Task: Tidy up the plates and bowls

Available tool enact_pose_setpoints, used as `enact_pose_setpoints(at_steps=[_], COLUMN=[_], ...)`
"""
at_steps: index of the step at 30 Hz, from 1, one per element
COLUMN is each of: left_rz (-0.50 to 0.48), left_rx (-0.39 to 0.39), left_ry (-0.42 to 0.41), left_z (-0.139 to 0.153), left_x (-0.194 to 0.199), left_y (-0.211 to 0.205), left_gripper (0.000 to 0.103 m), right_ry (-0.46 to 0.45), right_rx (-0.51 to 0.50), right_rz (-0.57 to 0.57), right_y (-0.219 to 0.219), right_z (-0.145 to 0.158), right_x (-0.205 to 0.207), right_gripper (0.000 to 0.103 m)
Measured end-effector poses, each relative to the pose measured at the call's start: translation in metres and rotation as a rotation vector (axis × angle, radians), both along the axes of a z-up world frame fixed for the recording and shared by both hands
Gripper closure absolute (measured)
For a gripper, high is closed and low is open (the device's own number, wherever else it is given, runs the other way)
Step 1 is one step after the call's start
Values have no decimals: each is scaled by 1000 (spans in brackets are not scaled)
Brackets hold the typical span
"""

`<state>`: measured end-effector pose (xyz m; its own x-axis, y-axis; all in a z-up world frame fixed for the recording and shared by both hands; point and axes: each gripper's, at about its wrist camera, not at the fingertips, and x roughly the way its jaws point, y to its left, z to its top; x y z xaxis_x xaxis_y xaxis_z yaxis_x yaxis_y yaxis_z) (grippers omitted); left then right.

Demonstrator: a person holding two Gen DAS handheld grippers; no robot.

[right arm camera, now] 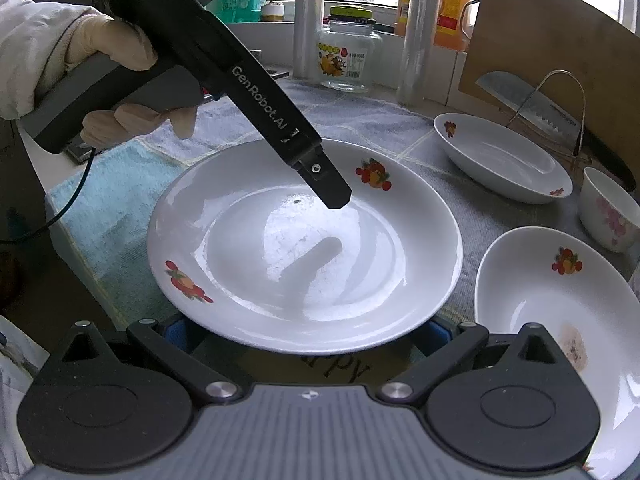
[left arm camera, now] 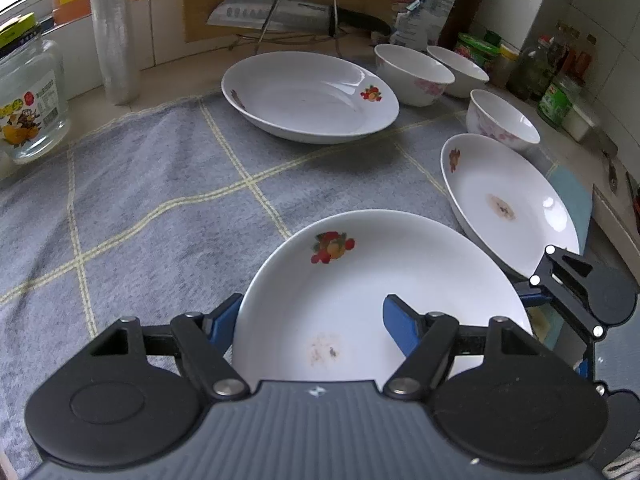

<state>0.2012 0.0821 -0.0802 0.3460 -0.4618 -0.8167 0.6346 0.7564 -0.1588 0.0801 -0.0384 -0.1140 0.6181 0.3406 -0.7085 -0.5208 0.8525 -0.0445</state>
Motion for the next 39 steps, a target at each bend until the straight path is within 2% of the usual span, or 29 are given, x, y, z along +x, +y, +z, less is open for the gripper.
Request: enact_pose_setpoints(at_steps=[9, 19, 30, 39], left_rz=[46, 135, 195, 197], left_rx=[-20, -38, -33, -35], left_ry=[-19, -54, -61, -61], left_z=[10, 24, 22, 17], left_x=[4, 18, 44, 66], left_y=[19, 62, 112, 138], left_gripper=[29, 29, 29, 29], right_ry=[-7, -20, -11, -12], right_rx=[-8, -5, 0, -9], right_rz=[40, 112, 163, 158], right_y=[10, 42, 89, 112], right_z=[8, 17, 12, 10], right_x=[16, 52, 85, 100], right_gripper=[0, 0, 0, 0])
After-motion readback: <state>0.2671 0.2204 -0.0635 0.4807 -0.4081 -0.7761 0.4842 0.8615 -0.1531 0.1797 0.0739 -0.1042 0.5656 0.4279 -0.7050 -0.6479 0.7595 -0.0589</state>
